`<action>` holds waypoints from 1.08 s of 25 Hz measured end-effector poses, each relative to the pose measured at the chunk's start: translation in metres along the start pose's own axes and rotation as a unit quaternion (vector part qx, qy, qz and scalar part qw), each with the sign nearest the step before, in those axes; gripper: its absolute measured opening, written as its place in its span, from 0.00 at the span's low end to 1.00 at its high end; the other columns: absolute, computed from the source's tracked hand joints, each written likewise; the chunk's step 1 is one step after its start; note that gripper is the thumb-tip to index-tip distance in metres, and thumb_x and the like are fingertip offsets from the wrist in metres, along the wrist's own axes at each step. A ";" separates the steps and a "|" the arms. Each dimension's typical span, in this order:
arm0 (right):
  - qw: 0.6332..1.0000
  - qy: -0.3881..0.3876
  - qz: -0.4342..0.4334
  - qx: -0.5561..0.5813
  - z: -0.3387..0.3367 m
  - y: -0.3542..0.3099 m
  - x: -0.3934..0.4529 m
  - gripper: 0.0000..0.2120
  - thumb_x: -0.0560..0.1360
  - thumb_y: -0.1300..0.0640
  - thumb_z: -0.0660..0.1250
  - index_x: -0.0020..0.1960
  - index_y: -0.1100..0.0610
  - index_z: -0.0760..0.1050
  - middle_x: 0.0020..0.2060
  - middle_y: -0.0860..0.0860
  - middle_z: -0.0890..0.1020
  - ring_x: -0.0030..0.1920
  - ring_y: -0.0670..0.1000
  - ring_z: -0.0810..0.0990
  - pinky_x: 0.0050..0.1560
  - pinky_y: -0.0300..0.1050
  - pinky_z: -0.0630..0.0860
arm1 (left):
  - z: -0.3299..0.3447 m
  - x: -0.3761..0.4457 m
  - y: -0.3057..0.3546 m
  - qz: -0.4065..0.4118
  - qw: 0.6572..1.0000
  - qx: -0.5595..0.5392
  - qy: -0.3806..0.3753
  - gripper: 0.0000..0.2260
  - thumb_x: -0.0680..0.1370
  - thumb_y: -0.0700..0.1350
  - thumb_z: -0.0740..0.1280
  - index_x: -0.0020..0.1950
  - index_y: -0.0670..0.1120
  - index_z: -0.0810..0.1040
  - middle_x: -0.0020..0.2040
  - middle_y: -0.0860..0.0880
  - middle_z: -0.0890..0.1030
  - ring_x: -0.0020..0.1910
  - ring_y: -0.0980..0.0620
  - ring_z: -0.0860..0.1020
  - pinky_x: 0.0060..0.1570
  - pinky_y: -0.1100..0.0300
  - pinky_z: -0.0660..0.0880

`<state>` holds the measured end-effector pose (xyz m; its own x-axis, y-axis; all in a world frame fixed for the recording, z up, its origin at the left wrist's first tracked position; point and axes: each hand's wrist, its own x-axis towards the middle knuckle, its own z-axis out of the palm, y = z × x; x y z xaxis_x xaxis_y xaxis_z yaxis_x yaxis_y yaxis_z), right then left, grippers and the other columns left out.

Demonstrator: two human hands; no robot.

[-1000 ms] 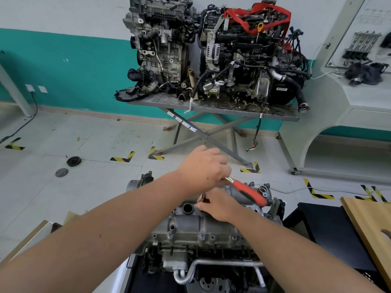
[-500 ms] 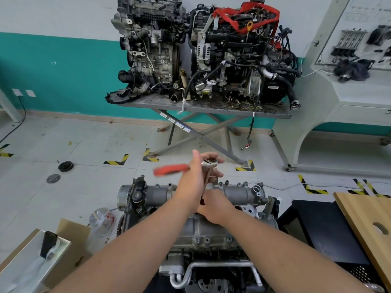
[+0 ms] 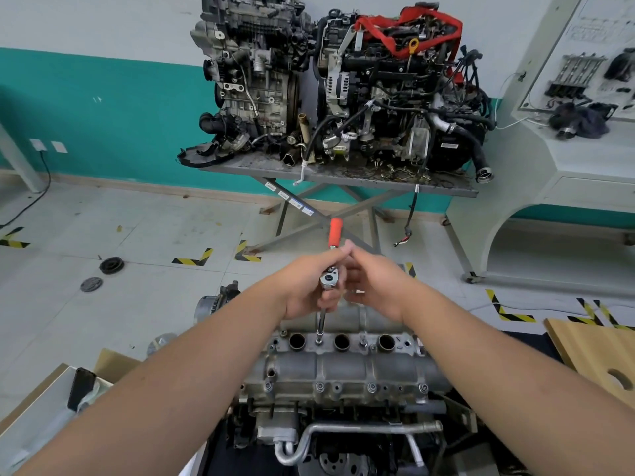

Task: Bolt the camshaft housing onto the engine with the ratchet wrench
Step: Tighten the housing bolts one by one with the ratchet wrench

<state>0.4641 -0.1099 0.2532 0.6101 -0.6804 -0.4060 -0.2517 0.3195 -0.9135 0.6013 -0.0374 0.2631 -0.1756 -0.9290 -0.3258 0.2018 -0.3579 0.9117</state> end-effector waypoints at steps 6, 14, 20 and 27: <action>0.976 -0.062 0.030 0.205 0.029 -0.002 -0.013 0.17 0.73 0.44 0.67 0.48 0.58 0.82 0.42 0.59 0.78 0.29 0.54 0.77 0.33 0.41 0.71 | 0.003 0.009 -0.015 0.027 0.995 0.009 -0.091 0.31 0.70 0.73 0.59 0.27 0.45 0.68 0.19 0.50 0.60 0.21 0.53 0.58 0.29 0.58 0.56; 0.955 0.066 -0.170 0.233 0.038 0.024 -0.015 0.08 0.78 0.55 0.67 0.54 0.52 0.83 0.53 0.49 0.84 0.56 0.49 0.80 0.55 0.47 0.76 | -0.034 0.011 -0.082 0.110 0.929 0.335 0.112 0.07 0.79 0.47 0.69 0.43 0.47 0.80 0.36 0.55 0.78 0.35 0.58 0.74 0.41 0.57 0.74; 0.775 0.122 -0.538 -0.308 0.038 0.033 -0.007 0.09 0.79 0.62 0.66 0.56 0.58 0.83 0.69 0.56 0.75 0.72 0.54 0.72 0.71 0.46 0.69 | -0.039 0.007 -0.105 0.241 0.817 0.502 0.152 0.12 0.77 0.47 0.66 0.41 0.39 0.79 0.40 0.46 0.80 0.40 0.47 0.77 0.41 0.52 0.73; 0.552 0.031 -0.476 -0.684 0.026 -0.018 -0.020 0.18 0.81 0.51 0.60 0.69 0.55 0.74 0.55 0.53 0.80 0.56 0.57 0.75 0.59 0.53 0.69 | -0.036 0.009 -0.112 0.184 0.742 0.613 0.197 0.14 0.81 0.51 0.66 0.52 0.40 0.81 0.52 0.45 0.80 0.54 0.48 0.75 0.49 0.62 0.65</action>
<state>0.4757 -0.0850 0.2782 0.9389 -0.1444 0.3125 -0.1962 -0.9704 0.1410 0.6120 -0.0091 0.1485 0.0183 -0.9844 0.1752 -0.9053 0.0580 0.4209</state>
